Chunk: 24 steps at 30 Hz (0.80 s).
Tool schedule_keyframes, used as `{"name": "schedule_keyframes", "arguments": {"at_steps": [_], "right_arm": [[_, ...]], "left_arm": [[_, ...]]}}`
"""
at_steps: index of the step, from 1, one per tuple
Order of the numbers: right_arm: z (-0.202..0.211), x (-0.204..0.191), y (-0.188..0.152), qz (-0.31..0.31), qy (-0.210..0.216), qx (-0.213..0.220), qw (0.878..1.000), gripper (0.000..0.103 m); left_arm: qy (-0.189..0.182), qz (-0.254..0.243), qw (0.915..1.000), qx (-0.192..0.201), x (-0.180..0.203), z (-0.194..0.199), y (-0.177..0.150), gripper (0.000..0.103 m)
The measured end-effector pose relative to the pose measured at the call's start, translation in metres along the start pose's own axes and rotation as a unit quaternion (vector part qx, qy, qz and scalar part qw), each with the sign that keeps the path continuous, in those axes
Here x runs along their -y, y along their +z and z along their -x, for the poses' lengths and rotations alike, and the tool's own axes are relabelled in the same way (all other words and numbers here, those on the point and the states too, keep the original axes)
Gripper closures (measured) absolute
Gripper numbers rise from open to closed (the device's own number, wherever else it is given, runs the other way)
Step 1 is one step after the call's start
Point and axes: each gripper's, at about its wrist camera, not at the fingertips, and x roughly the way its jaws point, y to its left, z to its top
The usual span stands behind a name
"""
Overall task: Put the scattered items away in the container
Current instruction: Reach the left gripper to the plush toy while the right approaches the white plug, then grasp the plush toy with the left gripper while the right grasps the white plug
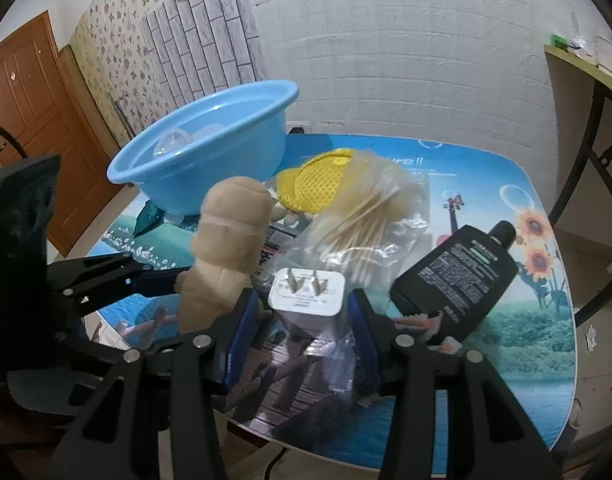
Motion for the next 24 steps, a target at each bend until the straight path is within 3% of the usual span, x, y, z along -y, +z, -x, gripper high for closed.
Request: {"name": "schedule_keyframes", "arguments": {"at_steps": [10, 12, 24], "right_arm": [[-0.014, -0.005, 0.000, -0.001, -0.020, -0.014, 1.000, 0.056], [-0.014, -0.007, 0.000, 0.000, -0.022, -0.012, 1.000, 0.060], [-0.002, -0.022, 0.000, 0.021, -0.002, 0.001, 1.000, 0.062]], "left_arm": [[0.006, 0.014, 0.9999, 0.007, -0.016, 0.015, -0.012, 0.049], [0.008, 0.017, 0.9998, 0.010, -0.019, 0.018, -0.013, 0.049], [0.029, 0.033, 0.9987, 0.027, -0.034, 0.036, -0.021, 0.050]]}}
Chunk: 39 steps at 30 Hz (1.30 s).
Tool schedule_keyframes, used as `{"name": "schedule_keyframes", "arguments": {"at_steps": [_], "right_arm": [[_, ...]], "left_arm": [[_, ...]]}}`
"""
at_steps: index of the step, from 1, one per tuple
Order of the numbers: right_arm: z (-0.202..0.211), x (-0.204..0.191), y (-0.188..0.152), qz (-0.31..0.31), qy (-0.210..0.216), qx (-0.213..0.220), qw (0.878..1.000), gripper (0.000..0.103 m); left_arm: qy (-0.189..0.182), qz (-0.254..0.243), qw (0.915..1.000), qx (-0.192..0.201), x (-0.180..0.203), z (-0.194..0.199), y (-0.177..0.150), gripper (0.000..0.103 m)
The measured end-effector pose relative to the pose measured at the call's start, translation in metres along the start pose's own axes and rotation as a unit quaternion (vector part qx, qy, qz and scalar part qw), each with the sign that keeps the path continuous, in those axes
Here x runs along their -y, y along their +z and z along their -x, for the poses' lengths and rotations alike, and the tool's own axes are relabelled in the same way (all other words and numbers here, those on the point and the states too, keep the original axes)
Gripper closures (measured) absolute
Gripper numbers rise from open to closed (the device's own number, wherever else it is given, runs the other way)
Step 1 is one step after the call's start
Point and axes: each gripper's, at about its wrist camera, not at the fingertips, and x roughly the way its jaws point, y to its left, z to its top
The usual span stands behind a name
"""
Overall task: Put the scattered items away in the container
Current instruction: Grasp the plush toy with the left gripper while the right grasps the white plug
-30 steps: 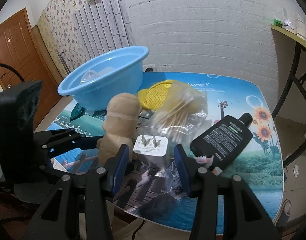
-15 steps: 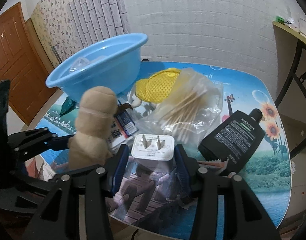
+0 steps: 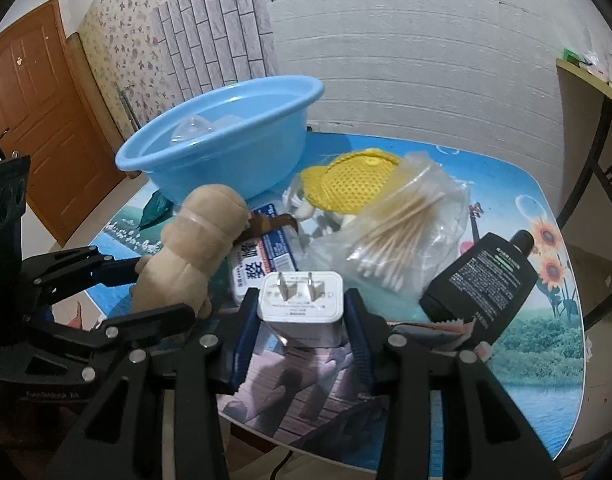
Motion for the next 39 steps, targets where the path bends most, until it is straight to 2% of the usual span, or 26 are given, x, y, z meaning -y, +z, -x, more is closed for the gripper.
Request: {"name": "schedule_keyframes", "arguments": {"at_steps": [9, 21, 30, 34, 39], "right_arm": [[0.005, -0.008, -0.008, 0.006, 0.007, -0.002, 1.000, 0.062], [0.001, -0.011, -0.015, 0.007, -0.001, -0.007, 1.000, 0.062], [-0.002, -0.010, -0.016, 0.010, 0.000, -0.010, 1.000, 0.062], [-0.003, -0.011, -0.017, 0.012, 0.001, -0.009, 1.000, 0.062], [-0.005, -0.009, -0.016, 0.010, 0.006, -0.006, 1.000, 0.062]], "left_arm": [[0.022, 0.004, 0.9997, 0.005, -0.010, 0.011, -0.009, 0.052], [0.023, -0.002, 0.9997, 0.001, -0.006, 0.007, -0.008, 0.052], [0.030, -0.004, 0.9995, -0.007, -0.001, -0.006, -0.007, 0.040], [0.031, -0.001, 0.9994, -0.014, -0.002, -0.014, -0.007, 0.032], [0.029, 0.013, 0.9993, -0.019, -0.008, -0.021, -0.009, 0.031]]}}
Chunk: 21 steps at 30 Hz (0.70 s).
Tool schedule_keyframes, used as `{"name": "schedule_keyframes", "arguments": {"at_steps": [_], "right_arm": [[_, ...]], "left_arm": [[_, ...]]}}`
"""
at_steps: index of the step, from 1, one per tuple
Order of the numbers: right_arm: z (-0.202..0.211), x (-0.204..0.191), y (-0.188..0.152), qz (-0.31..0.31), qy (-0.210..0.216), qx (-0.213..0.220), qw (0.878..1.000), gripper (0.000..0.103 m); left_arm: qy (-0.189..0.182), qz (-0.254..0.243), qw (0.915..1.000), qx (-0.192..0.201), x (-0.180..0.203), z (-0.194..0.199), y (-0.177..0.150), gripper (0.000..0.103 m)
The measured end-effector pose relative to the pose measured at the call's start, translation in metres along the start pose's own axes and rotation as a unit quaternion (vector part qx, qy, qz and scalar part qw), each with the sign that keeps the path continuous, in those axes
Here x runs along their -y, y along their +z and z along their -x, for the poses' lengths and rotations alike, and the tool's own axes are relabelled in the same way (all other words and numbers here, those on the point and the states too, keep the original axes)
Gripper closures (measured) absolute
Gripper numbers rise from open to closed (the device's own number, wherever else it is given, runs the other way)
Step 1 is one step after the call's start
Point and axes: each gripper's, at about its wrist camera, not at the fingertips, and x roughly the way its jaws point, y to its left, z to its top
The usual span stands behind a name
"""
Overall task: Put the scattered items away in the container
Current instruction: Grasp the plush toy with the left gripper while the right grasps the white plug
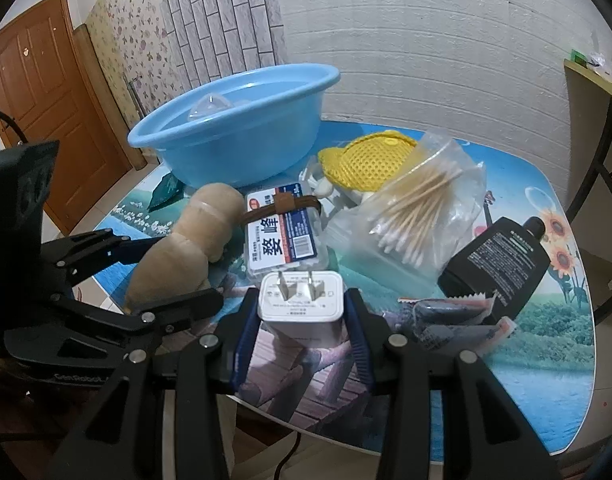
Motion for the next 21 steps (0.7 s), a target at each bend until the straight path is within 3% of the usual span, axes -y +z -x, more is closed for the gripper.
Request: {"name": "schedule_keyframes", "arguments": {"at_steps": [5, 6, 7, 8, 16, 21], "right_arm": [[-0.005, 0.000, 0.001, 0.003, -0.002, -0.004, 1.000, 0.061], [-0.006, 0.000, 0.001, 0.004, -0.003, -0.006, 1.000, 0.061], [-0.007, -0.001, 0.001, 0.004, -0.004, -0.008, 1.000, 0.061], [-0.009, -0.001, 0.001, 0.004, -0.005, -0.011, 1.000, 0.061], [-0.021, 0.003, 0.000, 0.001, -0.005, -0.023, 1.000, 0.058], [-0.012, 0.004, 0.001, 0.005, 0.003, -0.006, 1.000, 0.063]], "left_arm": [[-0.002, 0.003, 1.0000, 0.002, -0.002, -0.002, -0.001, 0.032], [-0.003, 0.003, 1.0000, 0.003, -0.003, -0.002, -0.001, 0.035], [0.000, 0.001, 1.0000, 0.005, -0.003, -0.001, -0.001, 0.046], [-0.003, 0.002, 1.0000, 0.003, -0.003, -0.001, -0.001, 0.047], [-0.009, 0.002, 0.9999, 0.007, -0.007, 0.001, 0.000, 0.048], [-0.017, 0.000, 0.9996, 0.021, -0.007, 0.015, 0.002, 0.048]]}}
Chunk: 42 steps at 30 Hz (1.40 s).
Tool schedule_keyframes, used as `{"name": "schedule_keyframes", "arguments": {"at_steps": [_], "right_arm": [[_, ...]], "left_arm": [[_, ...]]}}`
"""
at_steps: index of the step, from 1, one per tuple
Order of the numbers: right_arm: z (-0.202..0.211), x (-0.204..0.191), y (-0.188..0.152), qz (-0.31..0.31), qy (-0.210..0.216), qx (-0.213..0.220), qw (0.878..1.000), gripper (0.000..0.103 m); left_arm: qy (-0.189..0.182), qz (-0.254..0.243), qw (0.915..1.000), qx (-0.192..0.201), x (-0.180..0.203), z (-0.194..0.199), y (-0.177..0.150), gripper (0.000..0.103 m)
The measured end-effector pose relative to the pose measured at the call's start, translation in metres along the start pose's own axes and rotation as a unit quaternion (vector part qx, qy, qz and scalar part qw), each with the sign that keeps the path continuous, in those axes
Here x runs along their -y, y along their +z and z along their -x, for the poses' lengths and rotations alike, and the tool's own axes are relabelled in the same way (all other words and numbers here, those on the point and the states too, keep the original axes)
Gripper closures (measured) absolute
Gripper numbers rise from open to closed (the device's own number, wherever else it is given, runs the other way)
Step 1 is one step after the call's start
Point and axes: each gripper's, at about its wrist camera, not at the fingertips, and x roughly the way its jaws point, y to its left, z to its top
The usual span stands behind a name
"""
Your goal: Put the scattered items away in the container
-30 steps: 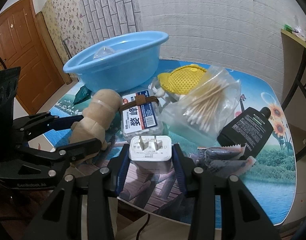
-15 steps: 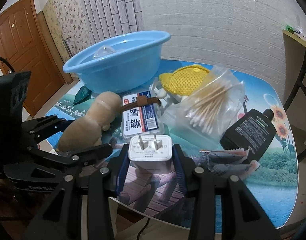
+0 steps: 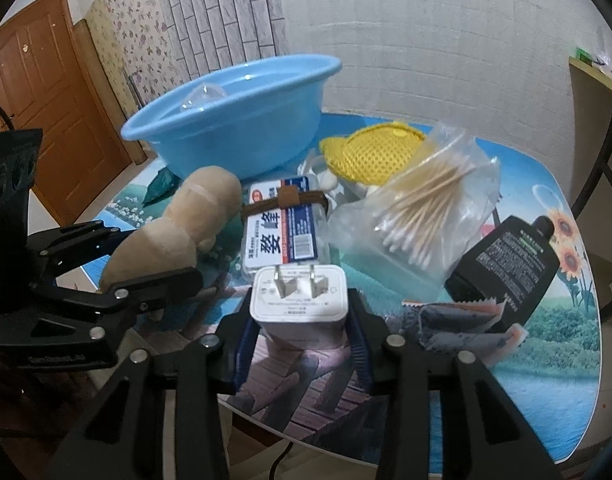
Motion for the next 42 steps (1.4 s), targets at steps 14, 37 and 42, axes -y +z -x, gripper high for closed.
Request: {"name": "schedule_keyframes", "arguments": {"at_steps": [14, 37, 42], "right_arm": [[0.027, -0.005, 0.023, -0.001, 0.014, 0.056, 0.998, 0.064], [-0.007, -0.049, 0.117, 0.055, 0.062, 0.059, 0.995, 0.064], [-0.018, -0.052, 0.126, 0.060, 0.058, 0.050, 0.995, 0.064]], "left_arm": [[-0.006, -0.019, 0.9971, 0.073, 0.006, 0.061, 0.023, 0.048], [0.049, 0.039, 0.9933, 0.097, -0.082, 0.049, 0.091, 0.048], [0.049, 0.043, 0.9942, 0.086, -0.096, 0.034, 0.094, 0.047]]}}
